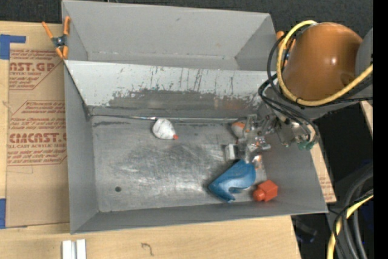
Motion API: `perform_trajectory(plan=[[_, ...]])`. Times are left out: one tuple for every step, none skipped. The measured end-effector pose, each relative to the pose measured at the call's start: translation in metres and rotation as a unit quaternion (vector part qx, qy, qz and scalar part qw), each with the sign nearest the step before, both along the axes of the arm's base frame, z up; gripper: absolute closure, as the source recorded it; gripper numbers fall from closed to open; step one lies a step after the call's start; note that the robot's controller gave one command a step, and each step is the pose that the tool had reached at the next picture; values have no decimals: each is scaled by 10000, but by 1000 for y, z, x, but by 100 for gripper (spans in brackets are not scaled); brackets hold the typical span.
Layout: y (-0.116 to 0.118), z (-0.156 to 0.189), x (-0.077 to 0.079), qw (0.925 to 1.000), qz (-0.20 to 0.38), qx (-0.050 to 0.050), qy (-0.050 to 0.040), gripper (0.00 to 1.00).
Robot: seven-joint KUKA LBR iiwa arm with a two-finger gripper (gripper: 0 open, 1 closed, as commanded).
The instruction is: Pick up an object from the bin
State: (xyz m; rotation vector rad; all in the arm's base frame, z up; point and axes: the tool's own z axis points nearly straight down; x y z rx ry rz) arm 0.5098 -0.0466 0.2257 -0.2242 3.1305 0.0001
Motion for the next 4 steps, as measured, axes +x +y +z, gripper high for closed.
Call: perform_trajectory(plan=[[0,0,0,10000,6,3,5,0],[0,0,0,10000,5,5,6,0],[-18,-34,-14,9962,868,-4,-32,0],[-29,-109,4,9889,1489,-9,-16,0]])
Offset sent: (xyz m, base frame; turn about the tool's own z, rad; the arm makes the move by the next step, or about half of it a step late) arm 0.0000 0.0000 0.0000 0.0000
